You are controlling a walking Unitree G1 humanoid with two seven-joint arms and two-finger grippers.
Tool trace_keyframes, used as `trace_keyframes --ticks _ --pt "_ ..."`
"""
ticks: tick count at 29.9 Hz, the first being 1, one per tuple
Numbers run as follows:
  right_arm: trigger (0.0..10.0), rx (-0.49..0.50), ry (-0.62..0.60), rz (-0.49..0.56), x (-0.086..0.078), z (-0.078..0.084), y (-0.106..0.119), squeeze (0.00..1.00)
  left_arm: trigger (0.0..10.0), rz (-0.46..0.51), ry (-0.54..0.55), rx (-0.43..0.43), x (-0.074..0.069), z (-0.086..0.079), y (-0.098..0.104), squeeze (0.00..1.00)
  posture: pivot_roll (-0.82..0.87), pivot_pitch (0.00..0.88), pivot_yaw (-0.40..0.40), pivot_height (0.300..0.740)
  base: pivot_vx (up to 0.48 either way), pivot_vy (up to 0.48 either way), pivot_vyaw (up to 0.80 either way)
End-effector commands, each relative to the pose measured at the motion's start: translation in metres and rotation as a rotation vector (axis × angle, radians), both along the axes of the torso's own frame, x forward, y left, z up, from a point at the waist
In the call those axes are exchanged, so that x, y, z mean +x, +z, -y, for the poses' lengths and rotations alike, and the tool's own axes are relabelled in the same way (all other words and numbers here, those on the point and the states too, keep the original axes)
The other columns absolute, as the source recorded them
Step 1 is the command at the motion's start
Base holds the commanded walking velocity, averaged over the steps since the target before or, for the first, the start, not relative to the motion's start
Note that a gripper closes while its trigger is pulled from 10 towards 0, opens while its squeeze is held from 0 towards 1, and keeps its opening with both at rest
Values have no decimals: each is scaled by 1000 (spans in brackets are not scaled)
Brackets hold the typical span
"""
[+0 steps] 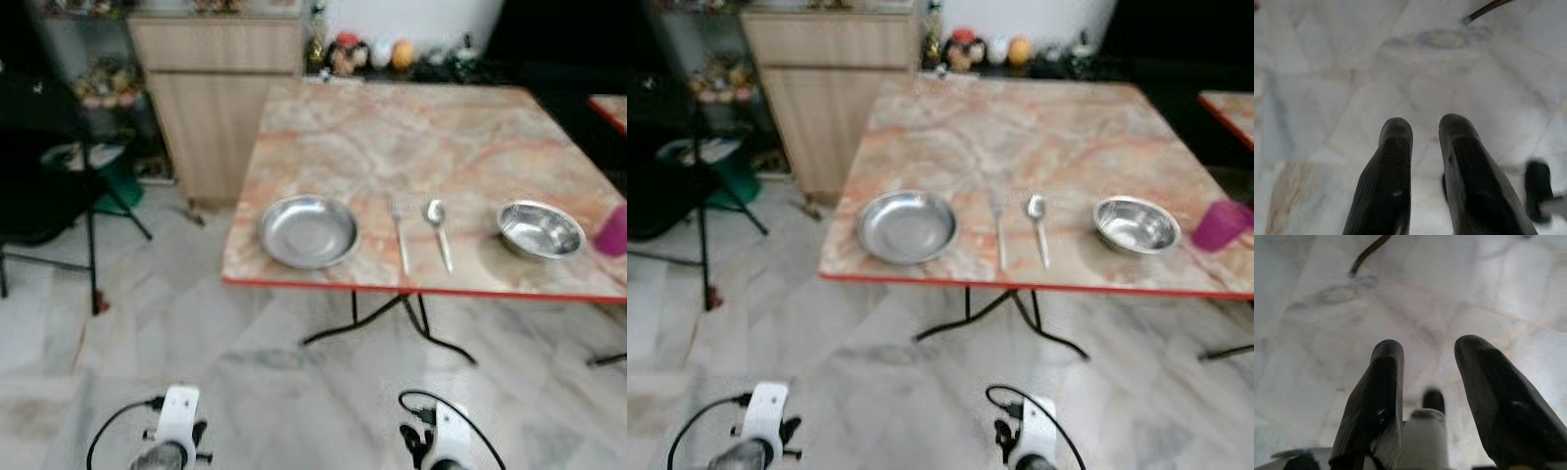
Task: Setting the table
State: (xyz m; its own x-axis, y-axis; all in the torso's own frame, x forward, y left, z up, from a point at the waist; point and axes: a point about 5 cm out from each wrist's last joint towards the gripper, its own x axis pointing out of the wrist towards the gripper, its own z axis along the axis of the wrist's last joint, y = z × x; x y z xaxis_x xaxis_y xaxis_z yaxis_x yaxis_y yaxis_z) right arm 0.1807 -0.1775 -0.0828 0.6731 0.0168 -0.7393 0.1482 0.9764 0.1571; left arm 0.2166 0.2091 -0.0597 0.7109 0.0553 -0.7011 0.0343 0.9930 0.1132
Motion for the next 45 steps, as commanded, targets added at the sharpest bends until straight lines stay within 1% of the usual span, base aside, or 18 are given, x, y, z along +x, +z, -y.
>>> trace_keyframes --ticks 1,7,14,20,21,23,25,28,29,32,34,35,36,39,40,41,42,45 --pt "10000 -11 -16 -4 -1 6 0 0 10000 0 -12 -21 -1 7 -2 0 70 0 -33 740 330 0 0" --pt "10000 -11 -14 -4 0 6 0 0 10000 4 -32 -33 -1 11 -2 0 71 0 -33 740 0 0 0" --pt "10000 -13 -10 -5 -1 6 0 0 10000 24 -13 -32 -2 9 -1 0 72 0 -33 740 0 0 0" --pt "10000 -13 -10 -6 0 6 0 0 10000 114 83 -2 4 -5 7 0 72 0 -30 740 0 0 0" --pt "10000 -13 -8 -6 0 6 0 0 10000 183 102 19 5 -12 13 0 71 0 -28 740 0 0 0" --pt "10000 -13 -6 -7 0 6 0 0 10000 231 110 19 5 -16 17 0 71 0 -28 740 0 0 0" --pt "10000 -14 -7 -7 -1 6 0 0 10000 334 97 28 4 -23 27 0 79 0 -30 740 0 0 0" --pt "10000 -16 -4 -9 -1 7 0 0 10000 406 50 55 1 -29 35 0 83 0 -32 740 0 0 0" --pt "10000 -16 -2 -9 -1 7 0 0 10000 455 20 80 0 -32 43 0 82 0 -30 740 0 0 0" --pt "10000 -16 -1 -9 -1 8 0 0 10000 487 15 102 -2 -36 48 0 84 0 -31 740 0 0 0" --pt "10000 -17 2 -9 -1 8 0 0 10000 537 50 136 -3 -45 58 0 88 0 -32 740 0 0 0" --pt "10000 -17 5 -9 -1 8 0 0 10000 622 105 185 0 -54 77 0 85 0 -32 740 0 0 0" --pt "10000 -18 5 -9 -1 8 0 0 10000 641 117 195 0 -56 81 0 85 0 -32 740 0 0 0" --pt "10000 -19 8 -9 -1 9 0 0 10000 786 203 217 16 -64 115 0 90 0 -37 740 0 0 0" --pt "10000 -19 10 -9 -1 9 0 0 10000 842 201 200 28 -62 131 0 97 0 -43 740 0 0 0" --pt "10000 -20 10 -10 -1 9 0 0 10000 858 191 183 33 -59 137 0 97 0 -43 740 0 0 0" --pt "10000 -21 14 -11 -1 9 0 0 10000 892 134 155 44 -50 147 0 98 0 -43 740 0 0 0" --pt "10000 -22 16 -10 0 8 0 0 10000 954 5 103 62 -28 168 0 94 0 -40 740 0 0 0"
